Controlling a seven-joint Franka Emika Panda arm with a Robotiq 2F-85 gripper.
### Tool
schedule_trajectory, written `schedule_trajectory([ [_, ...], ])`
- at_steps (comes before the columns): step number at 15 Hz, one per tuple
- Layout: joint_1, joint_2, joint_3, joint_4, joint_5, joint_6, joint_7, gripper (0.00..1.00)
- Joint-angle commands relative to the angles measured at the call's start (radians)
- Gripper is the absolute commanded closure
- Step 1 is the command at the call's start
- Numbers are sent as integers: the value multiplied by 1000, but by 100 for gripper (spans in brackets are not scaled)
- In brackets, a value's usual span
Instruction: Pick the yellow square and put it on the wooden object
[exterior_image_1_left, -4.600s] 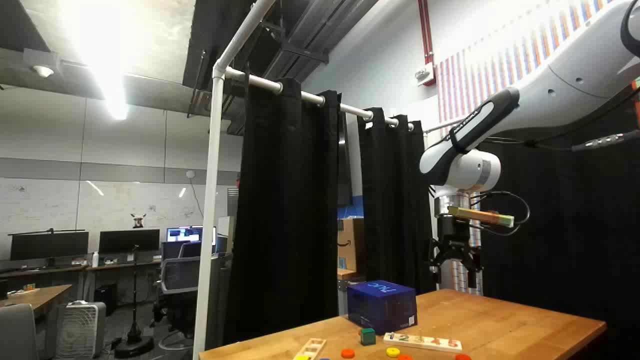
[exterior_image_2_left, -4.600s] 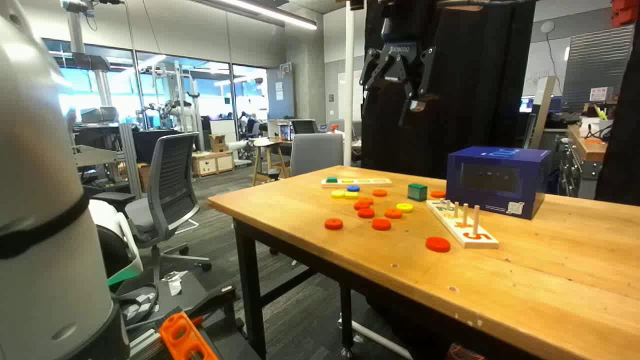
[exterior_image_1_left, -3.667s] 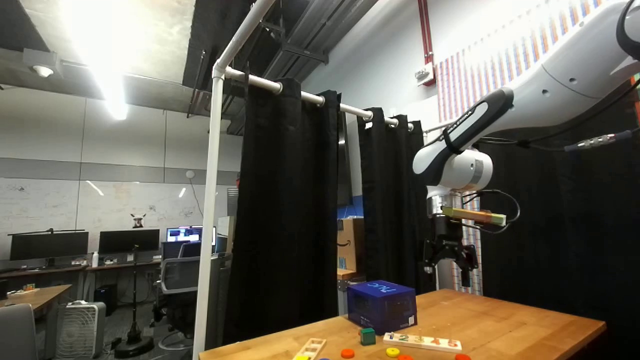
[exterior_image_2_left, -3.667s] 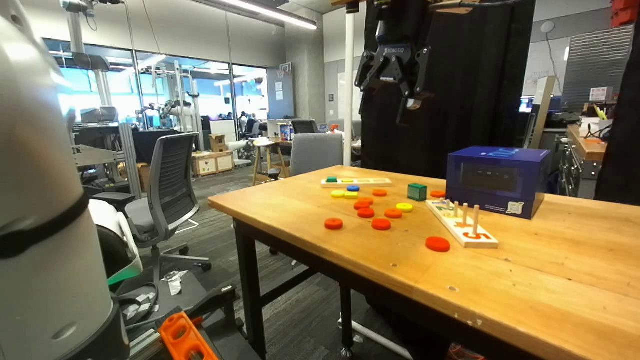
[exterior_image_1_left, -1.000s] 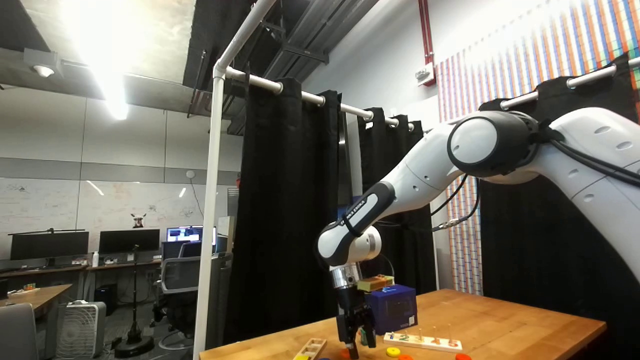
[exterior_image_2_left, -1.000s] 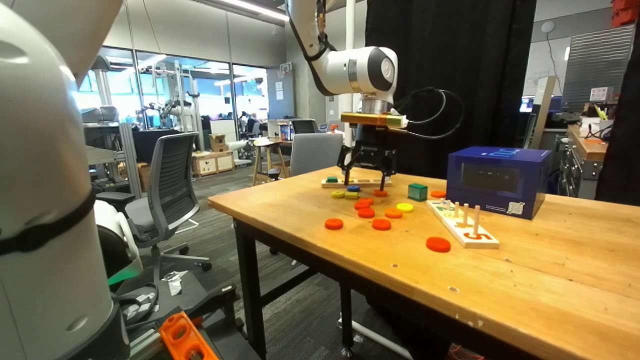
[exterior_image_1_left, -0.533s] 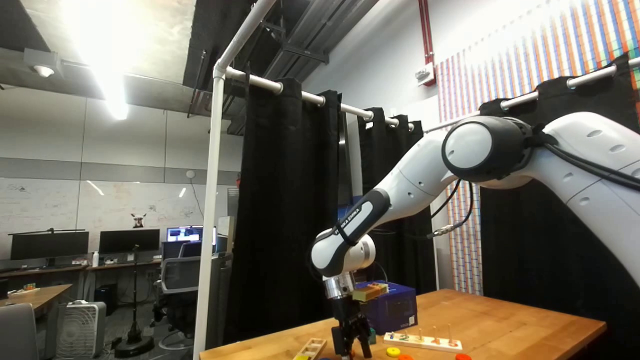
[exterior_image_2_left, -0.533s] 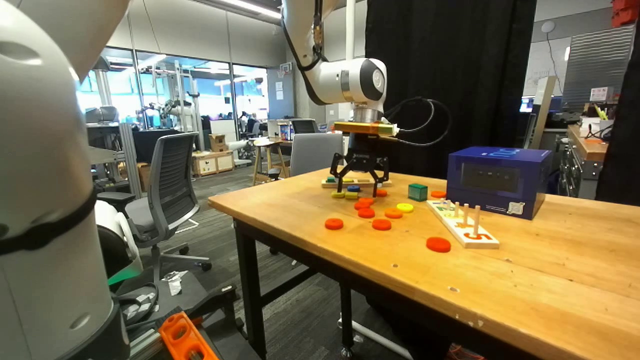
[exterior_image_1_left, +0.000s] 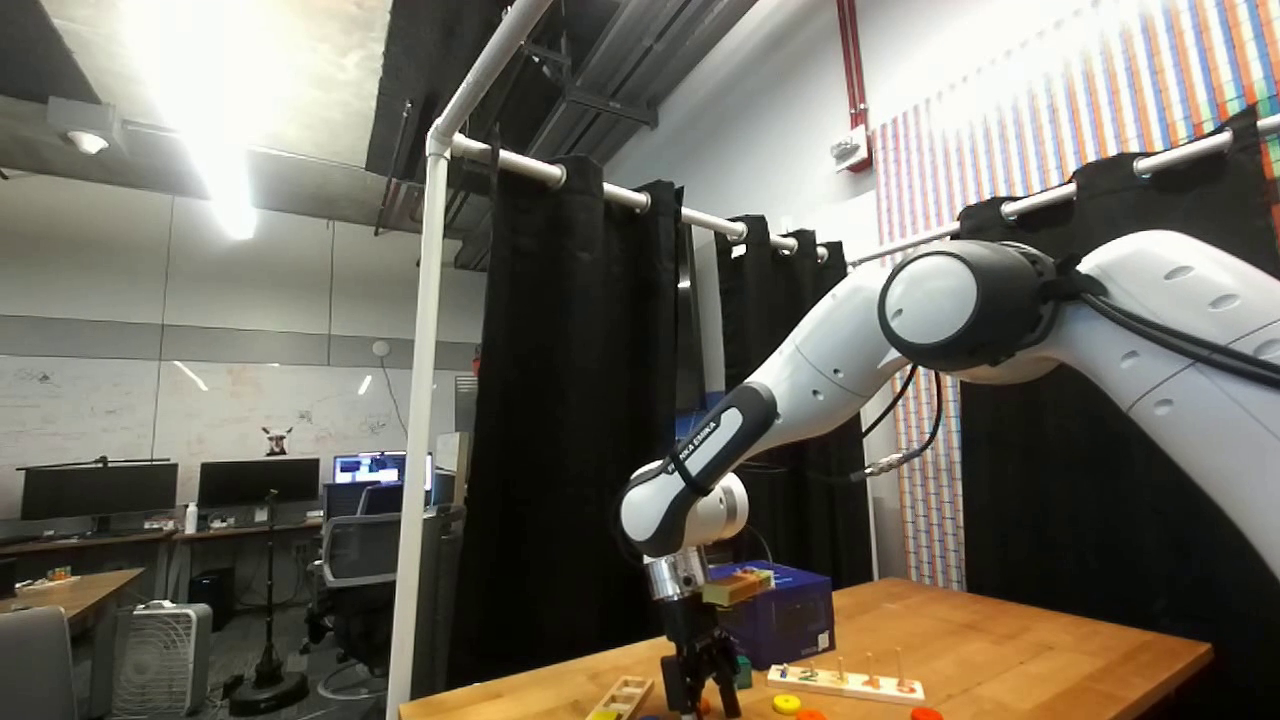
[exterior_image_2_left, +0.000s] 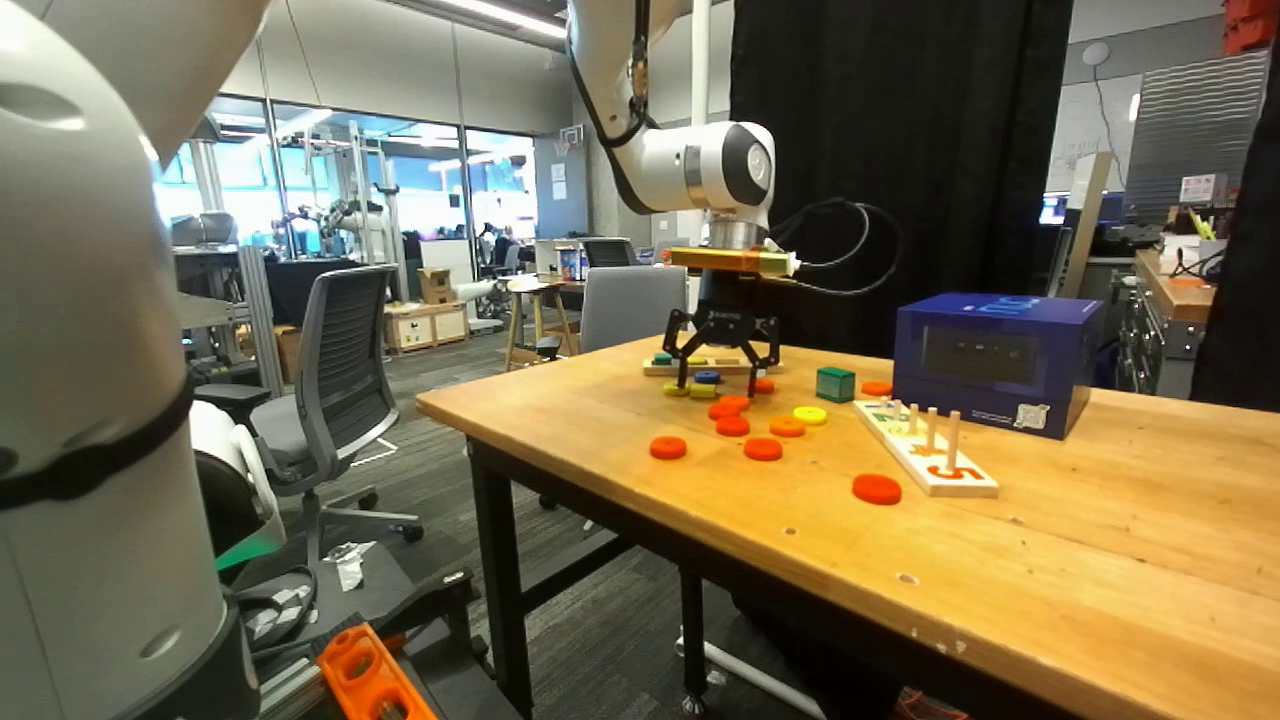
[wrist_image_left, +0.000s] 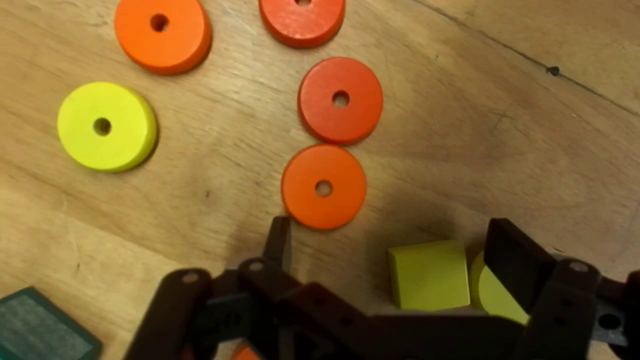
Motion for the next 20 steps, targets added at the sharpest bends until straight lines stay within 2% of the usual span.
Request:
schedule_trajectory([
  [1,0,38,1,64,-17,-17,-12,0],
  [3,-1,48,2,78,-15,-18,-15,0],
  [4,-2,50,3,79,-14,-7,-18,25],
  [5,-3,53,3,85,-11,-11,-21,27],
  [6,-3,55,3,90,-11,-11,-24,34],
  [7,-4,56,3,93,-10,-12,-24,44],
  [12,-11,65,1,108,-9,-11,-27,81],
  [14,-11,62,3,112,-7,-13,-27,76],
  [20,-1,27,11,111,-4,-42,-15,75],
])
